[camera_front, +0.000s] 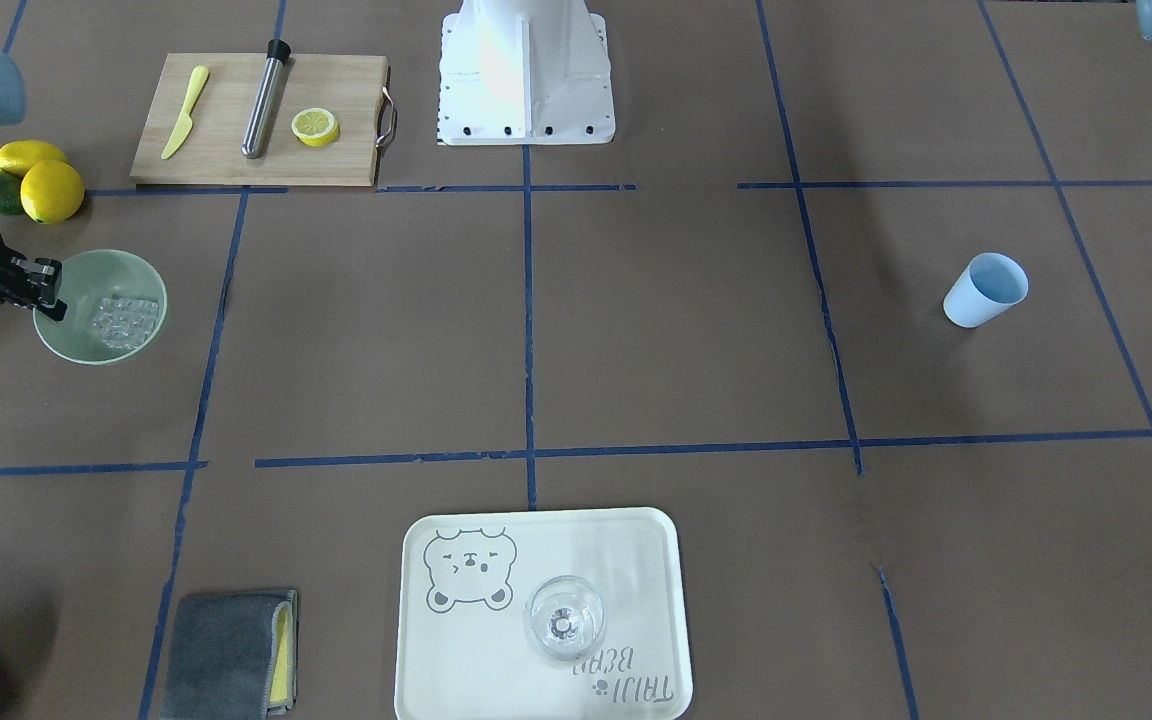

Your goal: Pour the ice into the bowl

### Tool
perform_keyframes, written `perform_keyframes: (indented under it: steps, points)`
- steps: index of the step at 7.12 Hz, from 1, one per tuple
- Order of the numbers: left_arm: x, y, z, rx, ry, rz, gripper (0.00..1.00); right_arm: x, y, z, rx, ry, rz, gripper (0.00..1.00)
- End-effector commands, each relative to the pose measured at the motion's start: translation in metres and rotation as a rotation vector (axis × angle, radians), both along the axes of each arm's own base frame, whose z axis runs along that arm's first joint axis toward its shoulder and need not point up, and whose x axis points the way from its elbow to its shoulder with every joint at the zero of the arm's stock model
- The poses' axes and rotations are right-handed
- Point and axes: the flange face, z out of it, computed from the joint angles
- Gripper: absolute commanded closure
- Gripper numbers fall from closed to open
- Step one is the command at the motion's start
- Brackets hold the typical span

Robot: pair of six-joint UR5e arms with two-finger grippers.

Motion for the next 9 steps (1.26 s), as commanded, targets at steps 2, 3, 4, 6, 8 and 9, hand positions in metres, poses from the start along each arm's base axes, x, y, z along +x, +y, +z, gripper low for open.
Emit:
perform_keyframes:
  steps: [2,3,4,6,8,9]
  points:
    - [-0.001,0.001,0.0,-0.002,0.001,-0.004,0.0,-0.03,-0.012,0.027,-0.03,0.035,-0.039,1.0]
    - [-0.001,0.0,0.0,-0.002,0.001,-0.004,0.0,-0.03,-0.012,0.024,-0.023,0.03,-0.042,0.75]
    - [-0.001,0.0,-0.001,0.0,0.0,-0.005,0.0,-0.03,-0.014,0.019,-0.004,0.016,-0.038,0.01]
    - [-0.002,0.0,-0.001,0.002,0.0,-0.006,0.0,-0.006,-0.009,0.022,0.06,-0.036,-0.007,0.0]
    - [0.0,-0.002,-0.002,-0.006,0.004,0.001,0.0,0.07,-0.029,0.011,0.045,-0.107,0.097,0.0]
    - [0.003,-0.002,0.002,-0.034,0.018,0.021,0.0,0.117,-0.037,0.015,0.077,-0.136,0.117,0.0]
